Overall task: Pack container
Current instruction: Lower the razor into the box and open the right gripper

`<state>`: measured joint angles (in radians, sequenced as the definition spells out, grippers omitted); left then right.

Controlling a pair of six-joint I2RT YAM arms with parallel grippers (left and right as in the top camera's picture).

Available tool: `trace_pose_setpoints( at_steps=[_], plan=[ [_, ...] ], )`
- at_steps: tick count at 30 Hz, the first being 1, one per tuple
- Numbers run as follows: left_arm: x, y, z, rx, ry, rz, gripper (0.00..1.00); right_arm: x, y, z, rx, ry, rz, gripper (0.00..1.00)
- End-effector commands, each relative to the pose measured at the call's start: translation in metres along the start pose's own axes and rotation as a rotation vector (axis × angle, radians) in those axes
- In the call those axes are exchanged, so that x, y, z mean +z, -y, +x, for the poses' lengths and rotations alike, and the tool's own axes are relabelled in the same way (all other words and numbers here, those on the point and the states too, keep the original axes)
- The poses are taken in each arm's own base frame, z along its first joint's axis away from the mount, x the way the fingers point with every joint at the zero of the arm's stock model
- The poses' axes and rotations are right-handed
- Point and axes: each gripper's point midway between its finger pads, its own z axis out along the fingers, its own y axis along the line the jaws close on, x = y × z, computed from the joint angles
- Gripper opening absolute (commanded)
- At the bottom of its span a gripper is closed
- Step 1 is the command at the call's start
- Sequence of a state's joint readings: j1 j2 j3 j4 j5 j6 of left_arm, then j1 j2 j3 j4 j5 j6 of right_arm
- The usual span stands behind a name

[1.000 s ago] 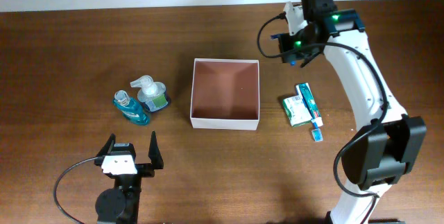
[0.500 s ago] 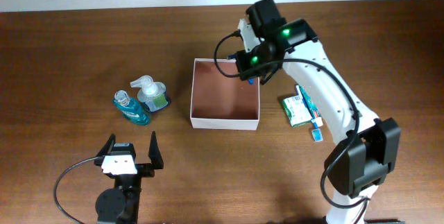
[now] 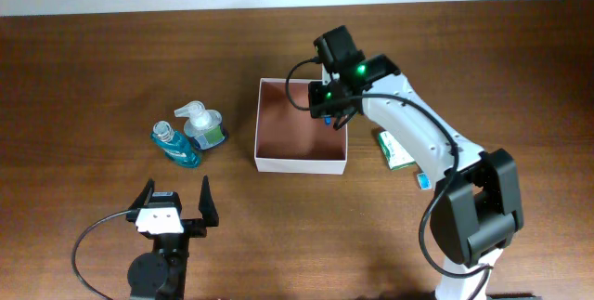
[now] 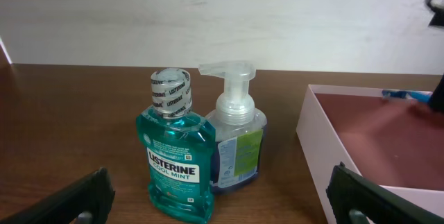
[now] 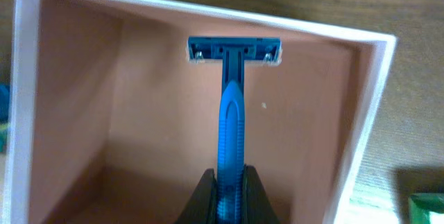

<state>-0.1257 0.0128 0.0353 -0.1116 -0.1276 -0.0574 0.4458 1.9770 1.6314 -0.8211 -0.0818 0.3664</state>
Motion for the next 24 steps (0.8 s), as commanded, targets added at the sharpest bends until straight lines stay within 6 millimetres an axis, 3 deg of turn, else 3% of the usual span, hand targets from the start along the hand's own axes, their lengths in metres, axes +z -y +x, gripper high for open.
trace_pose_setpoints(
  at_steps=[1,6,12,24],
  plan=[
    [0.000,0.000,0.002,-0.003,0.001,0.005,0.99,0.019,0.008,0.014,-0.020,-0.008,0.075,0.04],
    [0.000,0.000,0.002,-0.003,0.001,0.005,1.00,0.027,0.016,0.025,-0.035,-0.019,0.132,0.04],
    [0.000,0.000,0.002,-0.003,0.001,0.005,0.99,0.027,0.022,0.022,-0.050,0.009,0.195,0.04],
    [0.000,0.000,0.002,-0.003,0.001,0.005,0.99,0.046,0.030,0.027,-0.051,-0.014,0.227,0.05]
  ],
)
